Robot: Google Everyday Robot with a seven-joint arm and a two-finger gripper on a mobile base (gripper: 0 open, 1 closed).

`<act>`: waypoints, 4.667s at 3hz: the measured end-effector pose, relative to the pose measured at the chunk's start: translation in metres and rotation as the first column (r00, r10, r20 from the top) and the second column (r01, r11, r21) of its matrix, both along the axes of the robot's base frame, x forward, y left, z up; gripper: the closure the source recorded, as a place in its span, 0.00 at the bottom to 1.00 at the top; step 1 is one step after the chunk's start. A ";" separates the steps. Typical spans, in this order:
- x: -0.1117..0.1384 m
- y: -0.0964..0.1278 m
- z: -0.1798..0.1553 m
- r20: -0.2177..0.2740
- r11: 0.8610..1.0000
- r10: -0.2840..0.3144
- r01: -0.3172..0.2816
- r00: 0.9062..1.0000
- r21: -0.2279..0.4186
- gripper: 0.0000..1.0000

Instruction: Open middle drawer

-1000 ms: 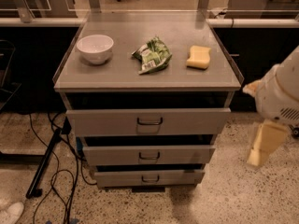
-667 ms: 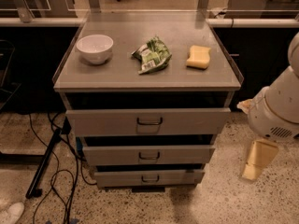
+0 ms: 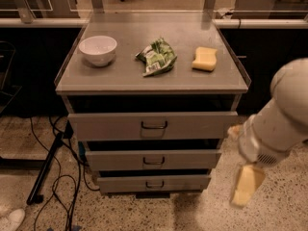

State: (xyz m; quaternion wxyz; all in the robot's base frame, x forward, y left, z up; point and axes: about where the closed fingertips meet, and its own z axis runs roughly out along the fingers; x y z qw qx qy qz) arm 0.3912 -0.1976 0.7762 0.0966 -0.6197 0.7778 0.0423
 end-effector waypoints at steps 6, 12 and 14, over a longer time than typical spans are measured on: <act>0.051 0.073 -0.200 -0.007 0.997 -0.013 0.013 1.000 0.079 0.00; 0.176 0.048 -0.316 -0.006 0.994 -0.098 0.099 0.995 0.050 0.00; 0.187 0.055 -0.338 -0.033 0.995 -0.090 0.091 0.995 0.043 0.00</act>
Offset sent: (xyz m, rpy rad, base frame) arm -0.0046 0.0539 -0.1394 0.0955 0.0643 0.0291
